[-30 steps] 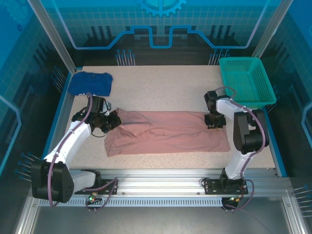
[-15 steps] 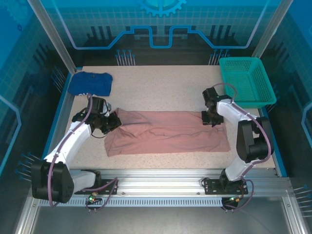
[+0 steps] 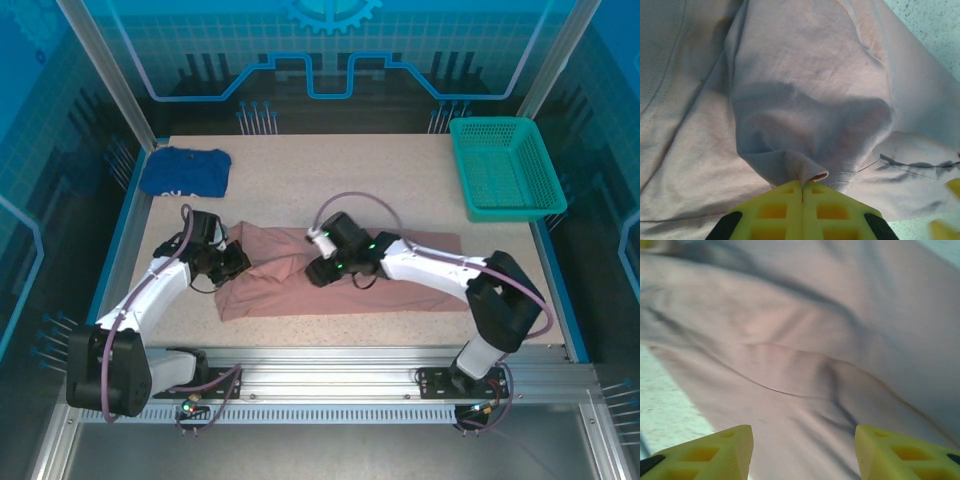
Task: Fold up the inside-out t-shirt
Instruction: Smooth out the T-shirt at the center of the table.
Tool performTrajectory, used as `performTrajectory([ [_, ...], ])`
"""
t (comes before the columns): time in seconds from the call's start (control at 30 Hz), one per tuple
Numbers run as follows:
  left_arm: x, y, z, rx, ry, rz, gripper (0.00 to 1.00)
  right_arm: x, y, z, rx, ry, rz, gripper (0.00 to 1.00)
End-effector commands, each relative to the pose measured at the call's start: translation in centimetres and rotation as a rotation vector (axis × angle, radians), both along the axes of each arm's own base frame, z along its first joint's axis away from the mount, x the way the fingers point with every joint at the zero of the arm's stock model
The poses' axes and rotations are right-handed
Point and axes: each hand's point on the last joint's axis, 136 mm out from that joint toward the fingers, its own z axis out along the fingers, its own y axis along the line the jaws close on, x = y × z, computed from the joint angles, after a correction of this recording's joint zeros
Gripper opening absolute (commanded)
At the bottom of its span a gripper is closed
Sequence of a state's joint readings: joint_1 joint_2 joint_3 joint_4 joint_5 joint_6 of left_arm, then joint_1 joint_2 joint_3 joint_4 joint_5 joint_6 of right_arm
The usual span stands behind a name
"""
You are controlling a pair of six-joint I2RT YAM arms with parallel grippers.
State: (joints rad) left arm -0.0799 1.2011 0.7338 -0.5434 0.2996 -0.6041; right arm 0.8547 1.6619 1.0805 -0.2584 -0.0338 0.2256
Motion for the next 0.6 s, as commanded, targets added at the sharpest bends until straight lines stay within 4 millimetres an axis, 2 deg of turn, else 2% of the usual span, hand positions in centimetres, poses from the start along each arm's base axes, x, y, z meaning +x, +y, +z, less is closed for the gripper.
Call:
performTrajectory([
  [0.0, 0.9, -1.1, 2.3, -0.063, -0.048, -0.014, 0.00, 1.5, 4.4, 0.6, 0.068, -0.154, 0.053, 0.60],
  [0.1, 0.9, -1.3, 3.0, -0.075, -0.052, -0.014, 0.00, 1.7, 6.3, -0.5, 0.028, -0.233, 0.073, 0.62],
  [0.17, 0.9, -1.5, 3.7, -0.088, -0.062, -0.013, 0.00, 1.9, 7.2, -1.0, 0.000, -0.291, 0.074, 0.68],
  [0.27, 1.0, -1.7, 4.5, -0.105, -0.071, -0.015, 0.00, 2.7, 7.6, -1.6, -0.049, -0.360, 0.046, 0.73],
  [0.33, 1.0, -1.8, 4.8, -0.116, -0.071, -0.016, 0.00, 3.1, 7.9, -1.9, -0.080, -0.405, 0.028, 0.81],
  [0.57, 1.3, -2.0, 5.4, -0.126, -0.078, -0.016, 0.00, 4.3, 8.8, -2.6, -0.180, -0.565, -0.023, 0.91],
])
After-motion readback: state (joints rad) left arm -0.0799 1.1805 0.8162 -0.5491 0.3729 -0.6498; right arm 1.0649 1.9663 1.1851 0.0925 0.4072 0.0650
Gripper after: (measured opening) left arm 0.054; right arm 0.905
